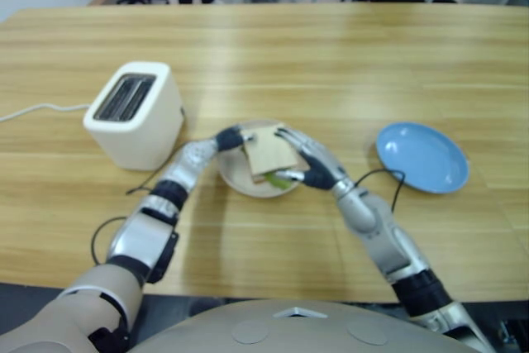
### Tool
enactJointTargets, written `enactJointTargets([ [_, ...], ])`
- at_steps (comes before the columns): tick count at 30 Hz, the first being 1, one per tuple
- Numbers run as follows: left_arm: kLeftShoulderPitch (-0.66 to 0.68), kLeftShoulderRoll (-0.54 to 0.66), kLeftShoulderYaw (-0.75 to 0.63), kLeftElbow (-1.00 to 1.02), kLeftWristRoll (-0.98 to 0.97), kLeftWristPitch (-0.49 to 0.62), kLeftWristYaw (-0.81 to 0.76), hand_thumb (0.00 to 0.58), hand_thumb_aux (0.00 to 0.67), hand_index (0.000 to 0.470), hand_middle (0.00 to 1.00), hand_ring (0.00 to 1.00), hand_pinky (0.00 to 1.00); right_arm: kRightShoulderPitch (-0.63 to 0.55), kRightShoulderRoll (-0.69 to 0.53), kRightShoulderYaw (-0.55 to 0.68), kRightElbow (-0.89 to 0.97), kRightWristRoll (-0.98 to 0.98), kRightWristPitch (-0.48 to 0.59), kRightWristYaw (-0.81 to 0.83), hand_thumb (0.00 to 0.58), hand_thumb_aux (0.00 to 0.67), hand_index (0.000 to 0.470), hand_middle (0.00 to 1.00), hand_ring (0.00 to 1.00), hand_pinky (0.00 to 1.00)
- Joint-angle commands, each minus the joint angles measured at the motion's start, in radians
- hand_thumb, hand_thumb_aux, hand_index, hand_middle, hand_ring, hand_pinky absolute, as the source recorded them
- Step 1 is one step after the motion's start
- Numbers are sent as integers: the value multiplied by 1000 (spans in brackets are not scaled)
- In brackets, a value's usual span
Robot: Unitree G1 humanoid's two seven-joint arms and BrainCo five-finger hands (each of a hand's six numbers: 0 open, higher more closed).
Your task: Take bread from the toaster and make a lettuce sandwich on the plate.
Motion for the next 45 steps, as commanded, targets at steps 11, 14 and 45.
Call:
enactJointTargets([
  [11,21,-4,-40,109,61,7,21,580,670,460,1000,1000,1000,-238,-1,305,520,-344,11,-49,0,0,0,0,0,0],
  [14,21,-4,-41,108,63,7,22,580,670,460,1000,1000,1000,-237,8,360,574,-361,20,12,0,0,0,0,0,0],
  [45,388,153,215,-894,-165,169,180,0,0,0,173,173,173,-135,-44,181,248,-116,-81,-75,0,0,0,0,0,0],
])
